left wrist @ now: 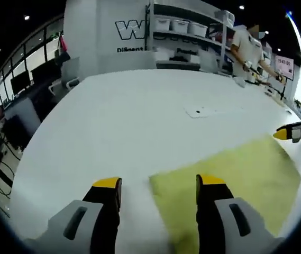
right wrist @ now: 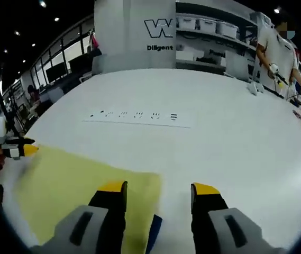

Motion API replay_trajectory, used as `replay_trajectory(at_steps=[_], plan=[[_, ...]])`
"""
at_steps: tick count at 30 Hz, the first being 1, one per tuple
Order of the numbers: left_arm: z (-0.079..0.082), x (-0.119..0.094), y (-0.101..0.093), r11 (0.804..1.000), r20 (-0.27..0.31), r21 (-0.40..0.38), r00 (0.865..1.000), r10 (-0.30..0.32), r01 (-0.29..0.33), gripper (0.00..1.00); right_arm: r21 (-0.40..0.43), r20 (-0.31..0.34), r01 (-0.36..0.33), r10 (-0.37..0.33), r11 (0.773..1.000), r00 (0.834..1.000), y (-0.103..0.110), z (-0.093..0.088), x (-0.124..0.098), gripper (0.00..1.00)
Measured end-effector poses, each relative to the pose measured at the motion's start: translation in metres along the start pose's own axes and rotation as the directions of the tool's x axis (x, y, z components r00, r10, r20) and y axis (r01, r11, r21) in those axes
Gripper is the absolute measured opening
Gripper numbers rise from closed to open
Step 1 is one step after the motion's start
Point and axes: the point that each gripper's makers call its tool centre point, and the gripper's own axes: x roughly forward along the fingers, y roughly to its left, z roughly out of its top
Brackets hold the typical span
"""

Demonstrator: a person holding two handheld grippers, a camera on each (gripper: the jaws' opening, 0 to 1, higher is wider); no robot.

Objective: Fold the garment on the visible template until the final outline fits inside the template.

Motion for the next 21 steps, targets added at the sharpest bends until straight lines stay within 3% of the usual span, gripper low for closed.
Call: replay_trajectory(at_steps=[10, 21], plan=[[-0.011, -0.025, -0.021, 0.998, -0.032, 0.012, 0.998, -0.062, 0.063, 0.61, -0.036, -0.050, -0.082, 0.080, 0.996, 0.996, 0.024, -0.024, -0.025, 0.50], [-0.042, -0.056, -0.034, 0.994, -0.086, 0.033, 0.991, -0.098, 0.101, 0.62, -0.008, -0.066, -0.111, 0.110, 0.994, 0.992, 0.035, -0.043, -0.045, 0.60]])
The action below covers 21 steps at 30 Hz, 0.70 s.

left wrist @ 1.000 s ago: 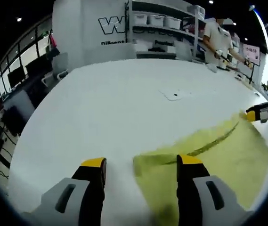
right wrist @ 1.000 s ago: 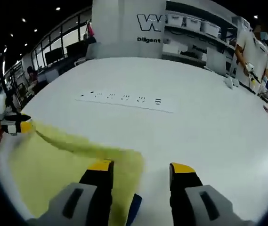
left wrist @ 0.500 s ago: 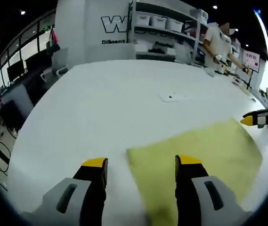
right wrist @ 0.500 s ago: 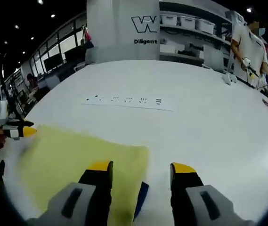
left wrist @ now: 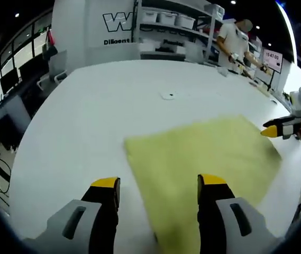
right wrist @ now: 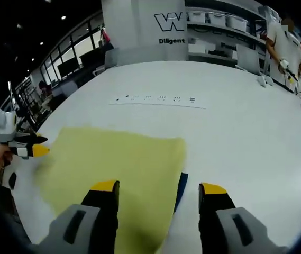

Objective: Fold the garment on the visible template until the final outline fits inside the template.

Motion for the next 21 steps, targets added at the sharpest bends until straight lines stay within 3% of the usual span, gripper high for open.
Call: replay_trajectory(at_steps=[3, 4, 8, 21], plan=[[-0.004, -0.004, -0.001, 1.000, -0.007, -0.003, 1.000, -0.004, 0.004, 0.62, 0.008, -0.004, -0.006, 0.006, 1.000, 1.000, 0.002, -0.004, -0.001, 0.66], [-0.013, -0.015, -0.008, 1.000, -0.001, -0.015, 1.000, -0.020, 0.020, 0.62, 0.021, -0.028, -0.031, 0.032, 0.999, 0.999, 0.010, -0.021, -0.005, 0.67], [-0.024, -0.025, -0.013, 1.000, -0.008, -0.008, 1.000, -0.018, 0.018, 0.62, 0.025, -0.048, -0.045, 0.046, 0.999, 0.998, 0.013, -0.035, -0.008, 0.70], [-0.054, -0.050, -0.020, 0.998, -0.019, -0.054, 0.999, -0.028, 0.027, 0.59, -0.036, -0.017, -0.112, 0.112, 0.993, 0.994, 0.036, -0.065, -0.038, 0.64]])
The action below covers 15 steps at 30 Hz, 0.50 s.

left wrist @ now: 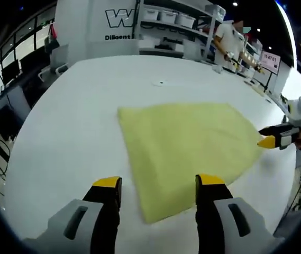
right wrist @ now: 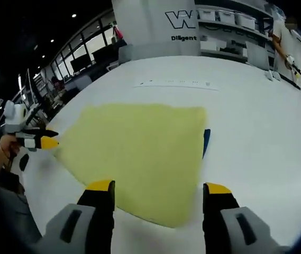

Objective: Fold the garment on the visible template until the final outline fits inside the template.

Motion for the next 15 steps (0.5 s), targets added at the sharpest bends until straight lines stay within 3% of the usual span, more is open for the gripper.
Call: replay_trajectory(at_steps=[15], plan=[[-0.026, -0.006, -0.002, 0.999, -0.039, -0.039, 0.999, -0.022, 0.021, 0.51, 0.005, 0.002, -0.027, 0.027, 1.000, 1.000, -0.002, -0.023, -0.011, 0.48]])
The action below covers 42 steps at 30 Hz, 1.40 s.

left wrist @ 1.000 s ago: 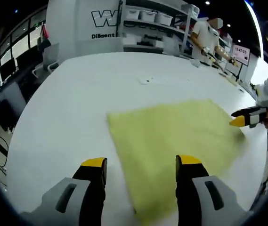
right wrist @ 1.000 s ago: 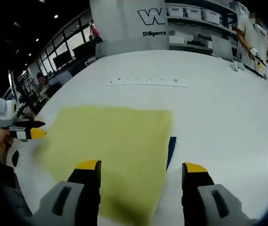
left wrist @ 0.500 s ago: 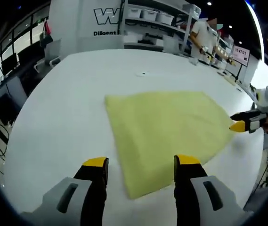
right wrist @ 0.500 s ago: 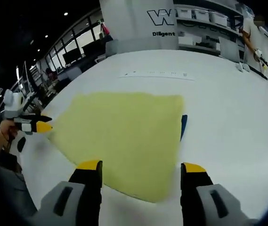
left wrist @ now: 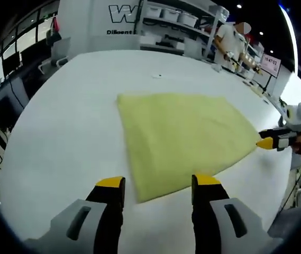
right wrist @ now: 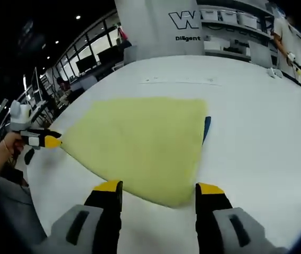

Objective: Fold the garment on the visible template until the final outline fits inside the template.

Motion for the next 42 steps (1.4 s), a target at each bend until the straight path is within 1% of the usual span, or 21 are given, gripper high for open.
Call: replay_trajectory(at_steps=[2, 5, 8, 12, 13, 14, 16, 17, 18, 19, 20, 22, 24, 25, 29, 32, 34, 36, 42], plan=[[-0.003, 0.000, 0.000, 1.000, -0.004, 0.002, 1.000, 0.001, -0.001, 0.50, 0.003, 0.010, 0.001, -0.001, 1.000, 1.000, 0.000, 0.000, -0.004, 0.40], [-0.007, -0.002, -0.002, 1.000, -0.011, -0.002, 1.000, 0.000, 0.000, 0.45, -0.006, 0.026, 0.005, -0.005, 1.000, 1.000, -0.002, 0.000, -0.008, 0.33], [-0.009, -0.002, -0.002, 1.000, -0.011, -0.015, 1.000, -0.003, 0.003, 0.39, -0.013, 0.025, 0.010, -0.009, 1.000, 1.000, -0.004, -0.002, -0.011, 0.25], [-0.011, -0.002, 0.000, 1.000, -0.021, -0.025, 1.000, -0.008, 0.008, 0.35, -0.016, 0.028, 0.016, -0.016, 1.000, 0.999, -0.008, -0.003, -0.014, 0.16], [-0.010, -0.002, 0.000, 1.000, -0.020, -0.026, 1.000, -0.007, 0.007, 0.33, -0.019, 0.031, 0.023, -0.023, 1.000, 0.999, -0.010, -0.004, -0.014, 0.12], [-0.010, -0.002, 0.002, 1.000, -0.020, -0.028, 1.000, -0.003, 0.002, 0.31, -0.029, 0.028, 0.034, -0.033, 0.999, 0.999, -0.012, -0.004, -0.015, 0.07], [-0.010, -0.003, 0.003, 1.000, -0.022, -0.025, 1.000, -0.004, 0.003, 0.21, -0.040, 0.027, 0.046, -0.045, 0.998, 0.999, -0.015, -0.005, -0.015, 0.00], [-0.010, -0.003, 0.006, 1.000, -0.021, -0.014, 1.000, 0.011, -0.012, 0.16, -0.037, 0.028, 0.042, -0.041, 0.998, 0.999, -0.016, -0.006, -0.015, 0.00], [-0.011, -0.002, 0.006, 1.000, -0.022, -0.010, 1.000, 0.013, -0.014, 0.09, -0.033, 0.028, 0.041, -0.041, 0.999, 0.999, -0.016, -0.006, -0.015, 0.00], [-0.012, -0.002, 0.007, 1.000, -0.029, -0.010, 0.999, 0.015, -0.016, 0.04, -0.037, 0.027, 0.043, -0.042, 0.998, 0.999, -0.015, -0.006, -0.015, 0.00], [-0.014, -0.001, 0.008, 1.000, -0.038, -0.011, 0.999, 0.018, -0.019, 0.03, -0.045, 0.025, 0.045, -0.044, 0.998, 0.999, -0.015, -0.006, -0.015, 0.00], [-0.015, 0.000, 0.007, 1.000, -0.040, 0.007, 0.999, 0.014, -0.014, 0.03, -0.059, 0.018, 0.049, -0.048, 0.997, 0.999, -0.015, -0.007, -0.015, 0.00], [-0.014, 0.000, 0.007, 0.999, -0.038, 0.029, 0.999, 0.022, -0.021, 0.02, -0.063, 0.017, 0.054, -0.053, 0.997, 0.998, -0.016, -0.007, -0.016, 0.00], [-0.015, -0.001, 0.008, 0.999, -0.039, 0.044, 0.999, 0.032, -0.030, 0.02, -0.078, 0.016, 0.059, -0.058, 0.995, 0.998, -0.016, -0.007, -0.017, 0.00], [-0.016, -0.003, 0.010, 0.997, -0.050, 0.061, 0.998, 0.044, -0.041, 0.00, -0.134, -0.005, 0.052, -0.053, 0.990, 0.999, -0.016, -0.011, -0.020, 0.00], [-0.021, -0.008, 0.013, 0.996, -0.062, 0.078, 0.997, 0.053, -0.048, 0.00, -0.151, -0.021, 0.050, -0.054, 0.987, 0.998, -0.013, -0.015, -0.023, 0.00], [-0.024, -0.011, 0.013, 0.997, -0.068, 0.065, 0.996, 0.048, -0.044, 0.00, -0.152, -0.029, 0.045, -0.050, 0.987, 0.998, -0.011, -0.019, -0.023, 0.00], [-0.028, -0.015, 0.015, 0.997, -0.073, 0.062, 0.996, 0.048, -0.044, 0.00, -0.160, -0.044, 0.041, -0.048, 0.986, 0.998, -0.009, -0.024, -0.023, 0.00], [-0.038, -0.025, 0.017, 0.997, -0.083, 0.061, 0.995, 0.054, -0.049, 0.00, -0.165, -0.059, 0.027, -0.037, 0.986, 0.998, -0.001, -0.031, -0.027, 0.00]])
